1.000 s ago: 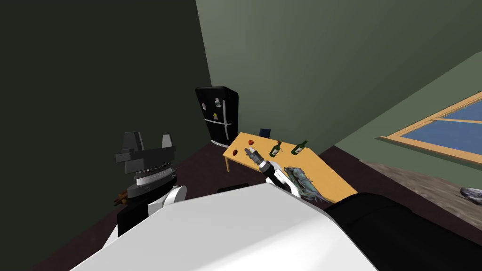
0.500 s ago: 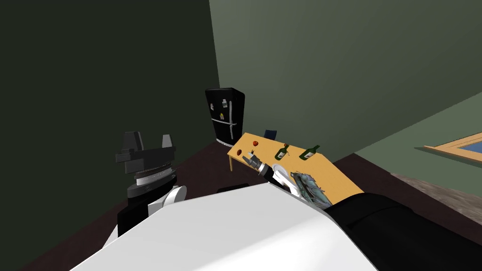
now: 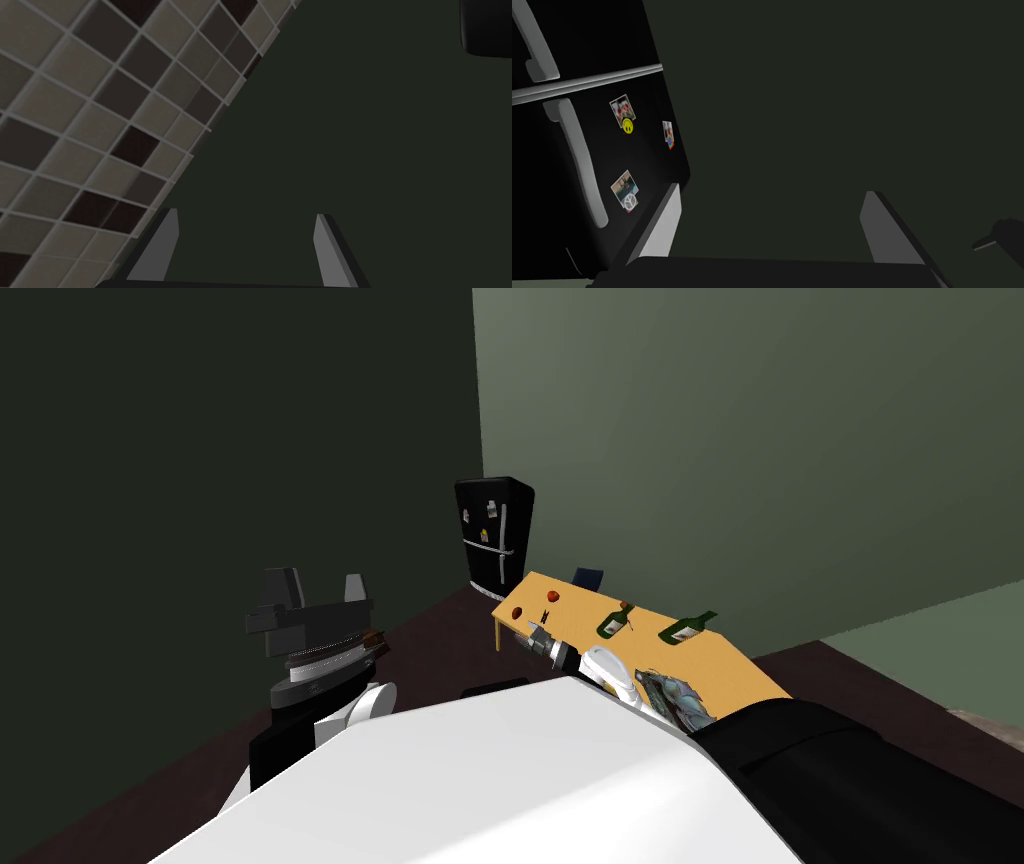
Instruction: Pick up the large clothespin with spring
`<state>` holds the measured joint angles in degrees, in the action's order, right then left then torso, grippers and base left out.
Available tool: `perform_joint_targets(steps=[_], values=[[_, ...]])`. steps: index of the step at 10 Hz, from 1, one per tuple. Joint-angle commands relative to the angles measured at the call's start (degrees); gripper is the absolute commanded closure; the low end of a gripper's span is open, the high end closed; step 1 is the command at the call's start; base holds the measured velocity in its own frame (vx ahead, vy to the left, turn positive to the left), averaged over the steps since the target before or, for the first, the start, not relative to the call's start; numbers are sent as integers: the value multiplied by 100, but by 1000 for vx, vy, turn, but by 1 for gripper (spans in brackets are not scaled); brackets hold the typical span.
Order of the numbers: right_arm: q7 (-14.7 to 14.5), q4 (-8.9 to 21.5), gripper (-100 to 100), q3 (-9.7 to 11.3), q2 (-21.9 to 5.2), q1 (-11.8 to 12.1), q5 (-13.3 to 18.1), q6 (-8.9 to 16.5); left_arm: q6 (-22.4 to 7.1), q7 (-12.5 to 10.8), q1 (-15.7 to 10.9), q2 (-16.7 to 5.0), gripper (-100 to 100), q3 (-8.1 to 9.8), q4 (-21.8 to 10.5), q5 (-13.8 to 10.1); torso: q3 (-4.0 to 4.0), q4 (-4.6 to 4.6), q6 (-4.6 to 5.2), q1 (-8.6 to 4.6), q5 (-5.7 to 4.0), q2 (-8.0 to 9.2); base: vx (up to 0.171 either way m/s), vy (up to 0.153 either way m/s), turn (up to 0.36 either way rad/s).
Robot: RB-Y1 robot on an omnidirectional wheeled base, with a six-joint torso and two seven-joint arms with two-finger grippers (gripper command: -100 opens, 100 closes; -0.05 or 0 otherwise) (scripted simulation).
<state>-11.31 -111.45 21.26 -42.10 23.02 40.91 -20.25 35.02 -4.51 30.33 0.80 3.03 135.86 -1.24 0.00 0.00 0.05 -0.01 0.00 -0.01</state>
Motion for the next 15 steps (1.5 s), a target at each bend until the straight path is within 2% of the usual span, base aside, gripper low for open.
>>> perform_joint_targets(steps=[1, 2, 3, 4, 5, 6, 7, 8, 9, 10, 11, 12, 13, 14, 15], values=[[-127, 211, -100, 194, -261, 36, 286, 37, 0, 0, 0, 0, 0, 0, 0, 0, 0, 0, 0, 0, 0, 0, 14, 16, 256], [-127, 211, -100, 194, -261, 36, 415, 37, 0, 0, -1, 0, 0, 0, 0, 0, -1, 0, -4, 1, 0, -2, 13, 8, 159], [-190, 412, -100, 378, -488, 7, 623, 104, 0, 0, 0, 0, 0, 0, 0, 0, -1, 0, 1, -1, 0, -1, 17, 10, 322], [-190, 412, -100, 378, -500, 7, 730, 104, 0, 0, -1, 0, 0, 0, 0, 0, -2, -1, -4, -2, -1, -4, 18, 0, 131], [-248, 617, -100, 561, -730, -21, 927, 169, 0, 0, 0, 0, 0, 0, 0, 0, -1, 0, 2, -4, 0, -2, 23, 2, 260], [-248, 617, -100, 561, -731, -21, 1042, 169, 0, 0, 0, 0, 0, 0, 0, 0, -2, -1, -3, -4, 0, -3, 19, -5, 180], [-299, 825, -100, 742, -952, -47, 1254, 231, 0, 0, 0, 0, 0, 0, 0, 0, -2, -1, 1, -5, -1, -4, 24, -7, 321], [-299, 825, -100, 742, -952, -47, 1349, 231, 0, 0, 0, 0, 0, 0, 0, 0, -4, -1, -4, -8, -2, -7, 27, -17, 143], [-345, 1034, -100, 920, -1133, -71, 1548, 290, 0, 0, 1, 0, 0, 1, 0, 0, -3, -1, 3, -10, -2, -6, 35, -15, 312], [-345, 1034, -100, 920, -1164, -71, 1651, 290, 0, 0, 0, 0, 0, 0, 0, 0, -5, -2, -4, -11, -1, -10, 28, -25, 157], [-384, 1243, -100, 1095, -1366, -93, 1848, 346, 0, 0, 1, 0, 0, 1, 0, 0, -4, -1, 4, -12, -2, -7, 31, -20, 291], [-384, 1243, -100, 1095, -1366, -93, 1946, 346, 0, 0, 0, 0, 0, 0, 0, 0, -5, -2, -2, -13, -3, -9, 30, -25, 151], [-418, 1451, -100, 1266, -1559, -112, 2132, 399, 0, 0, 1, 0, 0, 1, 0, 0, -5, -2, 4, -12, -2, -8, 39, -22, 401], [-418, 1451, -100, 1266, -1559, -112, 2234, 399, 0, 0, 0, -1, 0, 0, 0, 0, -7, -2, -4, -12, -2, -12, 28, -34, 155], [-446, 1658, -100, 1433, -1742, -130, 2460, 448, 0, 0, 1, -1, 0, 1, 0, 0, -6, -2, 5, -14, -3, -10, 30, -36, 244]])
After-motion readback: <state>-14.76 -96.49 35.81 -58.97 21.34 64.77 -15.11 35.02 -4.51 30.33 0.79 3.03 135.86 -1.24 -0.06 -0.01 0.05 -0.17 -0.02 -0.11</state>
